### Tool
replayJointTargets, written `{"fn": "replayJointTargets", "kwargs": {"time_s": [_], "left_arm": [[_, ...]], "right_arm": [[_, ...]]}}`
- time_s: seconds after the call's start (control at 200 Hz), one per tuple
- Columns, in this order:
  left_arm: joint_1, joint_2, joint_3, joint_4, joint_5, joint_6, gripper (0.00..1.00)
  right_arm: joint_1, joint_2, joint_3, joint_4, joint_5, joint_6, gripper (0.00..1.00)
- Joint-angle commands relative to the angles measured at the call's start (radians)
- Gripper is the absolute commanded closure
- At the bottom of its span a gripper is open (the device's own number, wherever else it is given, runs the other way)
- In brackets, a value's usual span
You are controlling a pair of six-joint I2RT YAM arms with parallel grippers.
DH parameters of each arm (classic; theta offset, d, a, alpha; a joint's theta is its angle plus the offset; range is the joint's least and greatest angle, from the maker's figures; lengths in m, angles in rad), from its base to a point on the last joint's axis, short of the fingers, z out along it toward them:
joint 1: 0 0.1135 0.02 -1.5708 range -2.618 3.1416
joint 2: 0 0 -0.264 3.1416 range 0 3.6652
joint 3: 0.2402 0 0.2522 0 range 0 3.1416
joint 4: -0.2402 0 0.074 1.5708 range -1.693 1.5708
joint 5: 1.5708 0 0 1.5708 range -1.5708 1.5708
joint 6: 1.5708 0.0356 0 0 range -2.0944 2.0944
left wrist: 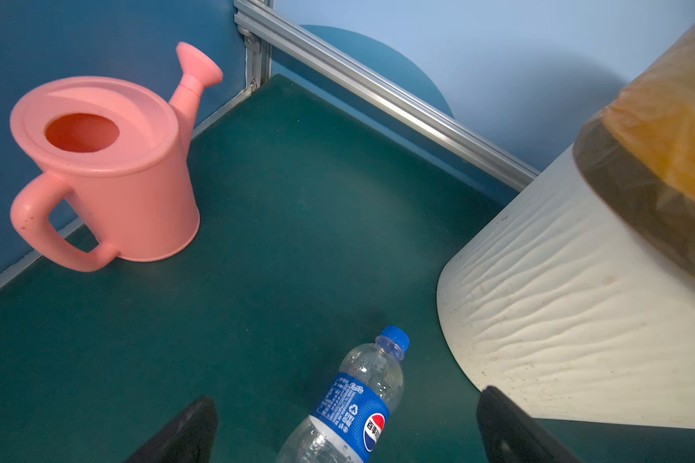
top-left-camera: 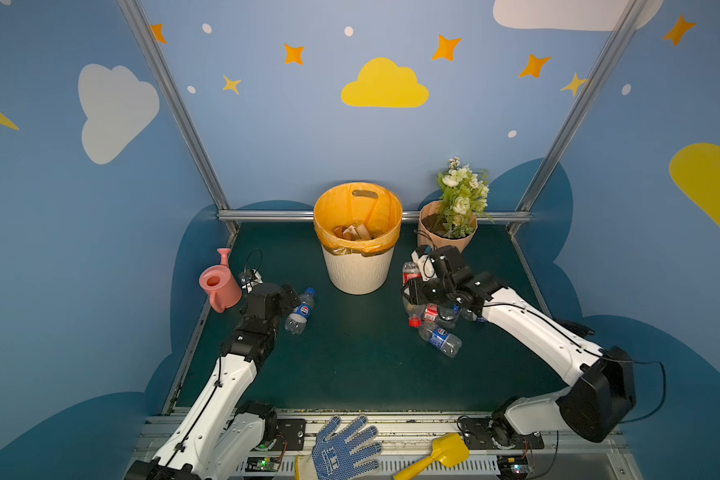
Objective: Throw the plastic bottles in the bin
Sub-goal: 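Release the red-capped bottle over the bin and draw the right gripper back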
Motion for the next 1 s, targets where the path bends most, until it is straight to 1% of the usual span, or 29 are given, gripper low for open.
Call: {"fn": "replayJointTargets", "kwargs": {"time_s": [0.0, 0.155, 0.265, 0.36, 0.485, 0.586, 0.681, 0.756, 0.821, 0.901, 0.946, 0.996], "left_arm": [[0.001, 0.009, -0.003, -0.017, -0.009, -0.007, 0.00], [0.003, 0.014, -0.007, -0.015, 0.002, -0.011, 0.00], [0.003, 0.008, -0.012, -0.009, 0.003, -0.011, 0.00], [0.003, 0.008, -0.015, -0.009, 0.005, -0.012, 0.00], [0.004, 0.010, -0.014, -0.012, 0.012, -0.016, 0.00], [0.003, 0.009, -0.012, -0.020, 0.013, -0.017, 0.00], [0.004, 0.007, -0.009, -0.038, 0.011, -0.010, 0.00], [0.003, 0.006, -0.011, -0.043, 0.011, -0.009, 0.00], [0.003, 0.009, -0.013, -0.039, 0.019, -0.008, 0.00], [0.003, 0.019, -0.012, -0.032, 0.029, -0.011, 0.00], [0.003, 0.025, -0.009, -0.029, 0.035, -0.013, 0.00], [0.004, 0.037, -0.004, -0.026, 0.042, -0.011, 0.00]], "right_arm": [[-0.047, -0.036, 0.090, 0.066, 0.038, -0.071, 0.44], [-0.108, -0.029, 0.243, 0.070, 0.034, -0.149, 0.46], [-0.139, -0.012, 0.368, 0.087, 0.020, -0.192, 0.45], [-0.154, 0.013, 0.475, 0.113, 0.004, -0.210, 0.46], [-0.156, 0.061, 0.638, 0.143, -0.024, -0.205, 0.46], [-0.156, 0.097, 0.744, 0.188, -0.053, -0.178, 0.46], [-0.156, 0.120, 0.779, 0.268, -0.076, -0.133, 0.46], [-0.154, 0.166, 0.801, 0.310, -0.111, -0.083, 0.45], [-0.149, 0.230, 0.824, 0.327, -0.160, -0.036, 0.45], [-0.136, 0.342, 0.851, 0.340, -0.227, 0.028, 0.44], [-0.128, 0.419, 0.890, 0.325, -0.268, 0.058, 0.43], [-0.116, 0.508, 0.954, 0.289, -0.313, 0.062, 0.40]]}}
